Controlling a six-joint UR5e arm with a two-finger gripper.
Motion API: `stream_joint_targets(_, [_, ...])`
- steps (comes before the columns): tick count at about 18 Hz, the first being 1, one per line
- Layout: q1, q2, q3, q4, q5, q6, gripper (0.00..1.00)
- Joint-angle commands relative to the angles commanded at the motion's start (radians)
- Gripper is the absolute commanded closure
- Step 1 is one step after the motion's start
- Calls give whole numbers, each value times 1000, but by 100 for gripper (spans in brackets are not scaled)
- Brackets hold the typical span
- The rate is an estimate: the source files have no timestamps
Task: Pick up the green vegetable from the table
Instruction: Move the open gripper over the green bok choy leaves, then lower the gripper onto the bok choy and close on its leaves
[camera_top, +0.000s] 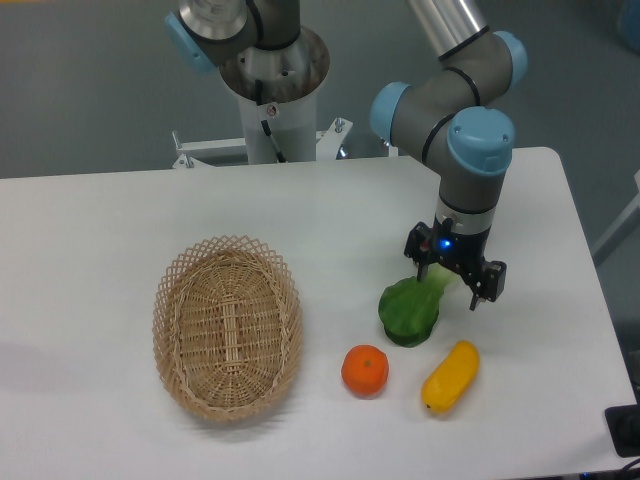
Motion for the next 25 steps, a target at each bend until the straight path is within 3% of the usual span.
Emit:
stream_joint_targets(9, [11, -14, -80, 30, 3, -14, 0])
stream_joint_targets(11, [11, -32, -83, 63, 3, -14, 0])
stream_joint_targets(21, [11, -71, -77, 93, 3, 0, 1])
stream_joint_targets(25, [11, -61, -74, 93, 0, -11, 51])
